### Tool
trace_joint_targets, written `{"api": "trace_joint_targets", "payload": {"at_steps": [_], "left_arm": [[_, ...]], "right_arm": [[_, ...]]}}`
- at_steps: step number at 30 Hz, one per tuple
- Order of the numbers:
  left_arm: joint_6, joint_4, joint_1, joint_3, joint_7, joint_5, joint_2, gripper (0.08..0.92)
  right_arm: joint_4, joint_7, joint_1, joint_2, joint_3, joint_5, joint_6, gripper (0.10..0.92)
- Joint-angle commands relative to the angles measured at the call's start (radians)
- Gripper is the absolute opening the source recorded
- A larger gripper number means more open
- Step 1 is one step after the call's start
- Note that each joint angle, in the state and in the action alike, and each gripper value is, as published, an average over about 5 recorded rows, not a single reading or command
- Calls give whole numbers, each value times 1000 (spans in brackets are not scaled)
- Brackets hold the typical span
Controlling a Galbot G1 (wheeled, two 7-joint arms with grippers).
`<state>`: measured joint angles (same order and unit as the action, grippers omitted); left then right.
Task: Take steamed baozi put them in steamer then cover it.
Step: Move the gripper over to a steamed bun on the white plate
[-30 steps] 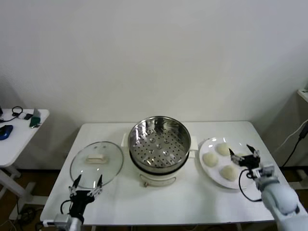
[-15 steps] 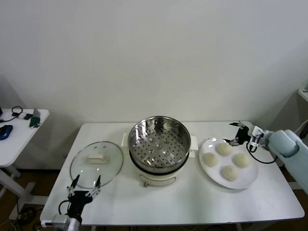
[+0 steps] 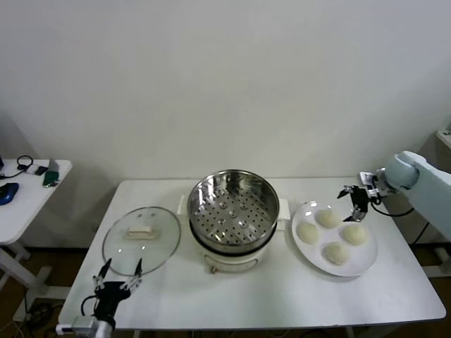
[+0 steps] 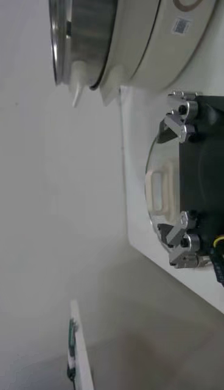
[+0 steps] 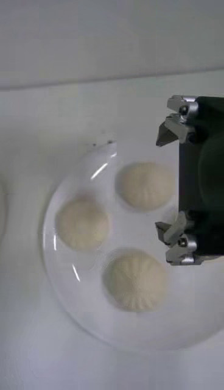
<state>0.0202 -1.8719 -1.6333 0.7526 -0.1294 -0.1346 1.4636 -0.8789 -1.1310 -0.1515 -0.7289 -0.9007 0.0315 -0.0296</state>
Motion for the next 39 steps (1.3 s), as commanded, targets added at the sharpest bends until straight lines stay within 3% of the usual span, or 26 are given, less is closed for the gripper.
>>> {"api": "trace_joint_targets", "payload": {"at_steps": [1,9,21,32,39], "left_arm": [[2,16,0,5,0,-15,-15,823],[4,33,6,0,0,-14,-18,823],[4,46,14,-6,-2,-11,-16,823],[8,53,16,-7,-1,-11,-15,823],[14,45,4,-6,-1,-8,-17,823]], "right_arm": [[203,-58,-39,-141,-101,-24,-46,823],[343,17,28,-235,18,-157,-95,823],[411,35,66,-300,96,-168,-94,813],[429,28,56,-320,110,-190,-100,610],[276,-10,-96,-245,-62,-19,-101,594]]}}
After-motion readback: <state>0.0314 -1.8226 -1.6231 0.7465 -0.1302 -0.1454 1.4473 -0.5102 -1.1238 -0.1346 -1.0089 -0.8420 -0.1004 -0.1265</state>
